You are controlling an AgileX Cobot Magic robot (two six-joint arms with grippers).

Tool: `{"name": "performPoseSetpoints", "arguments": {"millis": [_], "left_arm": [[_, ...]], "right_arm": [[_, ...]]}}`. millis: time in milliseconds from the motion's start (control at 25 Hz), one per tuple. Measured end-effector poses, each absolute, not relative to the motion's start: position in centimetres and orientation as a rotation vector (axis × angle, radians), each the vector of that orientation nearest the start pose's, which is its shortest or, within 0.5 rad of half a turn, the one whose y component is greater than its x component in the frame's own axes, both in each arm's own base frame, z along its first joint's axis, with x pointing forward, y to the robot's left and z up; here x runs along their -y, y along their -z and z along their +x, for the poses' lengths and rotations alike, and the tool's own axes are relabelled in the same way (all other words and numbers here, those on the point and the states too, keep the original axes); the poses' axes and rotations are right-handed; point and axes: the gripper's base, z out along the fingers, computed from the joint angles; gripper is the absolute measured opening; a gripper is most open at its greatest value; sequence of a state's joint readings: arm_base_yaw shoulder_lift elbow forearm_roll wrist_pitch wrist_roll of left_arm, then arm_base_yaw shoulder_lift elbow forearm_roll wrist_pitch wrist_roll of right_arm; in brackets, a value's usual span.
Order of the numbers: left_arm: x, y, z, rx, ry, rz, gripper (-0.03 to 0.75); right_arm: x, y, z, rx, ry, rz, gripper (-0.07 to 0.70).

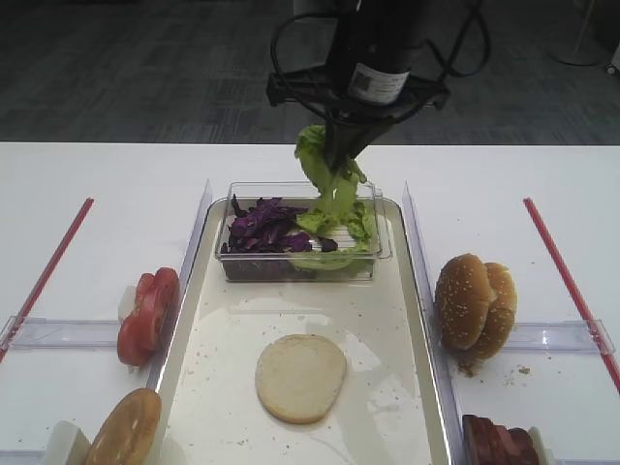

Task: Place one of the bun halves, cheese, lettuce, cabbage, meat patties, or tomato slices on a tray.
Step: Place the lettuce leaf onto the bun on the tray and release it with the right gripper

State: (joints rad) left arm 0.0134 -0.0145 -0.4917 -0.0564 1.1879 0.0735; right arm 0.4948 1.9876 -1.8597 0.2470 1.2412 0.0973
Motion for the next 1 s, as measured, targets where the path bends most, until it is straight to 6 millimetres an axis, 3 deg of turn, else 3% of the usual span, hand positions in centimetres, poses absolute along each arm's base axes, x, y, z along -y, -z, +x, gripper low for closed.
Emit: {"name": "performPoseSetpoints", "arguments": {"millis": [520, 1000], "left_arm": [[0.5, -26.5, -1.2, -2.163, 0.019, 0.072, 0.492], [0.5, -26.5, -1.2, -2.163, 0.019, 0.072, 0.492]], "right_arm": [[-25.3, -30.1, 28.6, -2.865, -0.471, -0.783, 0.064], [-28.1, -27.5, 24.0, -2.927, -0.433, -0.971, 0.064]]}}
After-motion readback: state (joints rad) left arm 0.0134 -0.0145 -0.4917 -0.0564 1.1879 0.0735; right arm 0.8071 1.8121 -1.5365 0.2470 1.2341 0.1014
